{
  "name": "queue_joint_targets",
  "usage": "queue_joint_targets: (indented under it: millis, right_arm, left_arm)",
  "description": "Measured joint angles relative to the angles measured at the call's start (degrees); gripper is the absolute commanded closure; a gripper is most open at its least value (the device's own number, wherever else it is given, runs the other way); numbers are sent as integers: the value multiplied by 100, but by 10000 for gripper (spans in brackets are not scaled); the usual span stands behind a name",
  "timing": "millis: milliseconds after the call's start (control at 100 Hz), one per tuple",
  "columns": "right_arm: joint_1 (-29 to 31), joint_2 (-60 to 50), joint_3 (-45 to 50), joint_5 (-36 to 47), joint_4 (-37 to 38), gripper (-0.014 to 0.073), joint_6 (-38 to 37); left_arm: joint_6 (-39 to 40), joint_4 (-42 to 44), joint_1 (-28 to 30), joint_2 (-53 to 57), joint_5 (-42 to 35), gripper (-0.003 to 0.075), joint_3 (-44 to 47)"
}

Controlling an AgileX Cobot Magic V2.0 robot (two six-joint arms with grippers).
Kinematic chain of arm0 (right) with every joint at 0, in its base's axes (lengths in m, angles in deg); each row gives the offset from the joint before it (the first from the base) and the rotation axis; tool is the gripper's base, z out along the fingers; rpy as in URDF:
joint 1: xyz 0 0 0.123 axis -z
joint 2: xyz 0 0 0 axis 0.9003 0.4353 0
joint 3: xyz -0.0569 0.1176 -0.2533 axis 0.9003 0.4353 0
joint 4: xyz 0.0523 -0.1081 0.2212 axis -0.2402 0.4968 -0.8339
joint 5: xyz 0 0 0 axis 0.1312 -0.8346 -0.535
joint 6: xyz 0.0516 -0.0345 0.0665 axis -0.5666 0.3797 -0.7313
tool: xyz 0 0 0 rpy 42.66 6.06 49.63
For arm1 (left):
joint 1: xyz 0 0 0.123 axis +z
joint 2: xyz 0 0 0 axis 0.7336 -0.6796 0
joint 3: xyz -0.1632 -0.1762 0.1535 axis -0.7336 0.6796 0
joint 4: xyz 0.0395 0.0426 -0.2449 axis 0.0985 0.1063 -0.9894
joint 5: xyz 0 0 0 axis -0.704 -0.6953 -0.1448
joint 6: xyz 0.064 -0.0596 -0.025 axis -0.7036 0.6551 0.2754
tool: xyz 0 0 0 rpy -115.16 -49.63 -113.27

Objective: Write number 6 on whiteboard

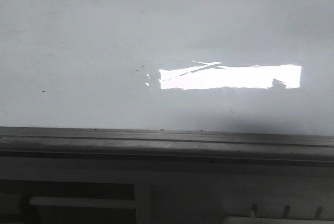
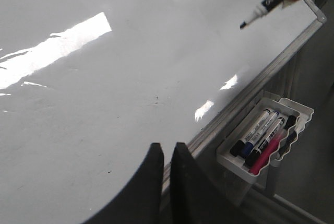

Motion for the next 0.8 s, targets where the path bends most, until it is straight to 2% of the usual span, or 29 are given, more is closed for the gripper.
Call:
queue_joint_targets:
  millis: [70,170,330,510,640,800]
  right_arm:
    - [9,-87,-107,156,-120,653,-454]
    - [9,-193,-53,445,-409,653,-668]
    - [9,-214,624,822,-533,653,-337]
    - [9,-469,1769,1855,-533,653,-226]
    - [9,-652,1938,2425,-545,653,-185]
    - [9,-564,1947,2677,-568,653,-82]
  left_arm:
    - [0,-88,0,0,-21,739,0]
    - [0,-289,0,0,-157,739,0]
    - [3,-509,0,0,-408,739,0]
    - [3,-759,0,0,-548,739,0]
    - [14,-849,0,0,-548,739,0]
    - [14,-938,0,-106,-575,739,0]
